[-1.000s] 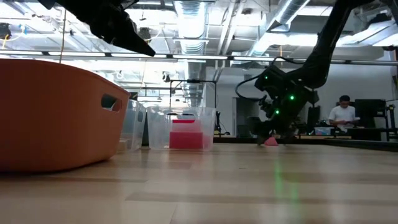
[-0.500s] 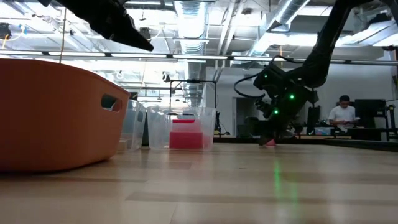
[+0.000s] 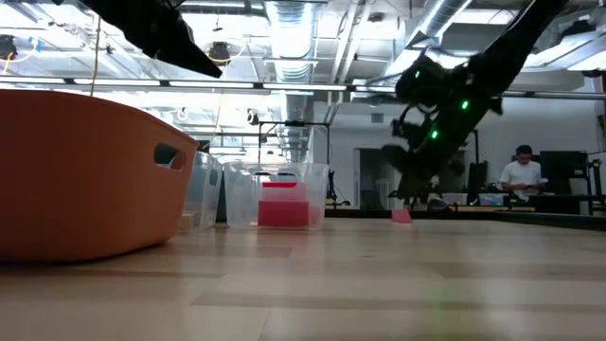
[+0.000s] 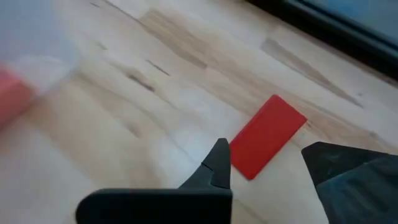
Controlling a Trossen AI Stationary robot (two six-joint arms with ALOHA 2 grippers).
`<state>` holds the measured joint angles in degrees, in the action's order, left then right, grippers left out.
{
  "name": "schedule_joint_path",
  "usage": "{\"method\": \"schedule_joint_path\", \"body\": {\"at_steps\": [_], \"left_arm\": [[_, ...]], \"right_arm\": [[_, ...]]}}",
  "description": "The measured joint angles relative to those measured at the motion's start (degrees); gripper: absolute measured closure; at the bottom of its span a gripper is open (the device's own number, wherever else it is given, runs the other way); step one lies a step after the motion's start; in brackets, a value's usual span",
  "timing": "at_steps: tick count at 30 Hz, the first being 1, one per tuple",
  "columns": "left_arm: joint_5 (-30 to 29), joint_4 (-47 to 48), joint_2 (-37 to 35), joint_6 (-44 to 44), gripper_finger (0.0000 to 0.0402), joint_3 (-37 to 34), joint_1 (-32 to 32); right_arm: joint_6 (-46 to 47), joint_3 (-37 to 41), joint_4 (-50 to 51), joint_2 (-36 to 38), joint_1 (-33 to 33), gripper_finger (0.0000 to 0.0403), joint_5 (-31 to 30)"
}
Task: Sort blocks
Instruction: Put the red block into the blue bin
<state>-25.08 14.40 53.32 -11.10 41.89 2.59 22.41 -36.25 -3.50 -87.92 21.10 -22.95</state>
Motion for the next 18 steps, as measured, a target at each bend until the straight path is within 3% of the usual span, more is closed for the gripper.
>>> {"method": "schedule_joint_path", "body": {"at_steps": [8, 12, 18], "left_arm": [[0.1, 0.1, 0.0, 1.4, 0.0402, 0.0, 0.0], [0.2, 0.0, 0.0, 1.4, 0.0401, 0.0, 0.0], [1.0, 0.3, 0.0, 1.2, 0.0401, 0.0, 0.0]], "right_arm": [[-1.9, 0.0, 2.8, 6.0, -2.2, 0.0387, -0.6], [-0.4, 0.0, -1.4, 2.3, 0.4, 0.0324, -1.0], [7.2, 0.0, -9.4, -6.3, 3.1, 0.0191, -1.0]]}}
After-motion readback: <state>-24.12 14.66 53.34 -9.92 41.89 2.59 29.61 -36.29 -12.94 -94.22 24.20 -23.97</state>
